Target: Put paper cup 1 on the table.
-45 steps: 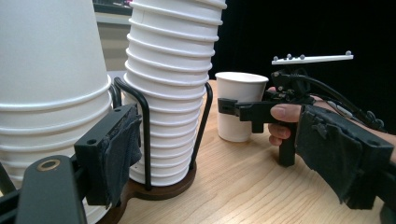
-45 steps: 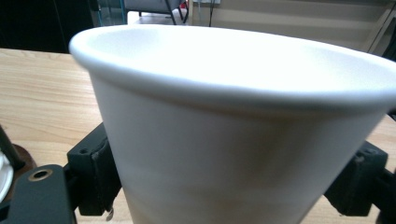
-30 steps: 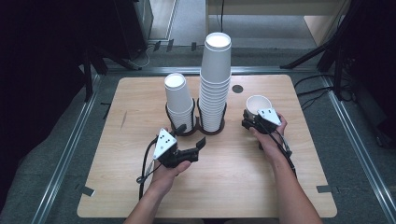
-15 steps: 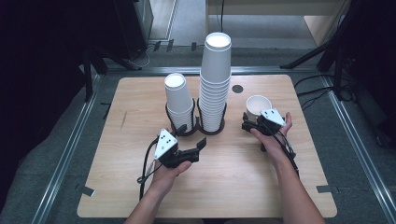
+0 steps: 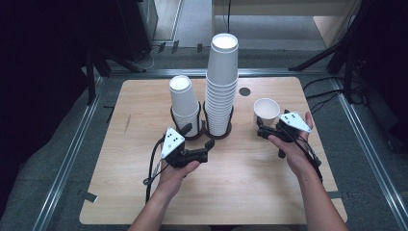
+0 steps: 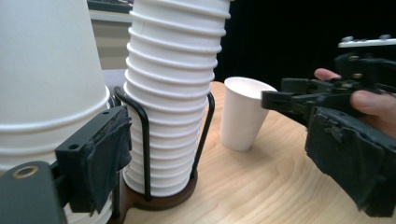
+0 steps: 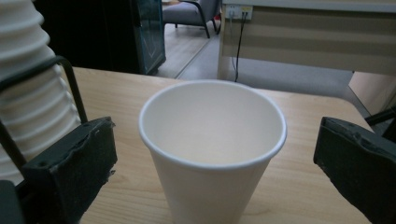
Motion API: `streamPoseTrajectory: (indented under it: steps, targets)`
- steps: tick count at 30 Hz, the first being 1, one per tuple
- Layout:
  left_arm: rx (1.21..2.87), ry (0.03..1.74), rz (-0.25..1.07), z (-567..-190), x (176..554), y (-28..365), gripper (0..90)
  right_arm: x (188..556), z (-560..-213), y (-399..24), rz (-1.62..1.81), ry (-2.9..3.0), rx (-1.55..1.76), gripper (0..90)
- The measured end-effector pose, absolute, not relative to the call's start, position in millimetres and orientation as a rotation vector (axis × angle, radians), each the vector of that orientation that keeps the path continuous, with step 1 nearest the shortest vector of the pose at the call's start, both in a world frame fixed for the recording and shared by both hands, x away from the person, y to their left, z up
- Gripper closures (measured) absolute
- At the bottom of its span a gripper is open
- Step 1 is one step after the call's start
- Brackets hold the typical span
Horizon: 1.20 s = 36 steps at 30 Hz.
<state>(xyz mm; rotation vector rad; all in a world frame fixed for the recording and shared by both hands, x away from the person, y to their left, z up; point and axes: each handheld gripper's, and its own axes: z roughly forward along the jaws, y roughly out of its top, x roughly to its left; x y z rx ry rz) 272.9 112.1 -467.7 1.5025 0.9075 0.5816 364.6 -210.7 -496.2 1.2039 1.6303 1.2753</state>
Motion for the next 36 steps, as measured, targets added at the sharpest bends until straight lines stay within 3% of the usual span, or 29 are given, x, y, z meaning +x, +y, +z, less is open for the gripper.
streamPoseTrajectory:
  steps: [7,24,36]
  targets:
    - [1.512,0.916,0.619,-456,286,105,0.0,353,-459,-207,1.359,1.62,1.131,0.0]
    - [1.507,0.912,0.685,-431,318,90,0.0,334,-349,-171,1.569,1.63,0.938,0.0]
    - [1.502,0.904,0.739,-416,337,79,0.0,343,-304,-126,1.63,1.739,0.832,0.0]
